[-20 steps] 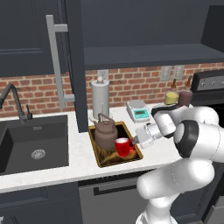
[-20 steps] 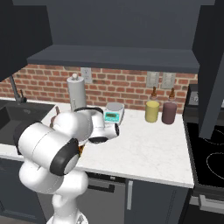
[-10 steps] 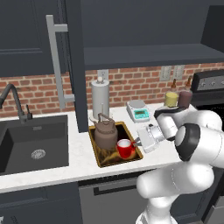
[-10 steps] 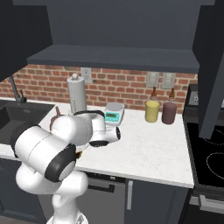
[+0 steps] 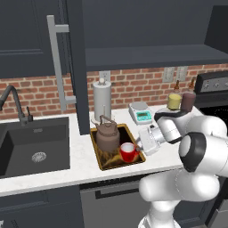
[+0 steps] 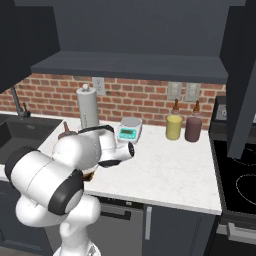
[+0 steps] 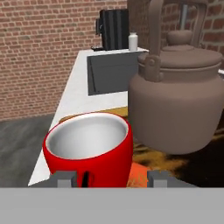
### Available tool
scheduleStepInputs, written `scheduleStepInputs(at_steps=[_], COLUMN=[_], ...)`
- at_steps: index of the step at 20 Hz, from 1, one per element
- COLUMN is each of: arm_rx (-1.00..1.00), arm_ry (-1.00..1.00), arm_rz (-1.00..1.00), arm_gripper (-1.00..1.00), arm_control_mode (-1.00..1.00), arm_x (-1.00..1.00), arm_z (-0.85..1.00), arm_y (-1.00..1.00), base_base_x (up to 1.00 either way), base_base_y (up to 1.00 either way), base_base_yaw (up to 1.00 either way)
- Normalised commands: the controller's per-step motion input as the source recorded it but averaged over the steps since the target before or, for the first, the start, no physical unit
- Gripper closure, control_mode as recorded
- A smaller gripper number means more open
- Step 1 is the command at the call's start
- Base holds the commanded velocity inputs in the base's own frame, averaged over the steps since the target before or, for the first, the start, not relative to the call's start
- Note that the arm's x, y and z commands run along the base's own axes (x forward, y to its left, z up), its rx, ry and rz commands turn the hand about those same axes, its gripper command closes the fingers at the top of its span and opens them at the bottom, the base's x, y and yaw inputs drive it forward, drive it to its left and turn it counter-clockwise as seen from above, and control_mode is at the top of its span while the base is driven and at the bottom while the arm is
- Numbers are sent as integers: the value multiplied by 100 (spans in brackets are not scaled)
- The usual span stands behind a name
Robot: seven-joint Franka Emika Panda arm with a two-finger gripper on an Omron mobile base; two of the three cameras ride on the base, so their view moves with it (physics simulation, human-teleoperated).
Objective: Pick the kettle from the counter and place it on the tray. Then pick the mug from the cabinet and place it on the tray. Then close the cabinet doors.
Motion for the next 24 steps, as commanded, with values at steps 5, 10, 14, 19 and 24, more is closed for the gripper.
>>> scheduleStepInputs(at_steps=[5, 10, 14, 19, 24], arm_rx=[-4, -4, -3, -1, 0], arm_ry=[-1, 0, 0, 0, 0], arm_rz=[0, 0, 2, 2, 0], arm_gripper=[-100, -100, -100, -100, -100], arm_control_mode=[-100, -100, -100, -100, -100], arm_x=[0, 0, 0, -4, -28], arm_z=[0, 11, 11, 27, 38], arm_y=[0, -12, -19, -12, 0], base_base_x=[0, 0, 0, 0, 0], base_base_y=[0, 0, 0, 0, 0], base_base_yaw=[0, 0, 0, 0, 0])
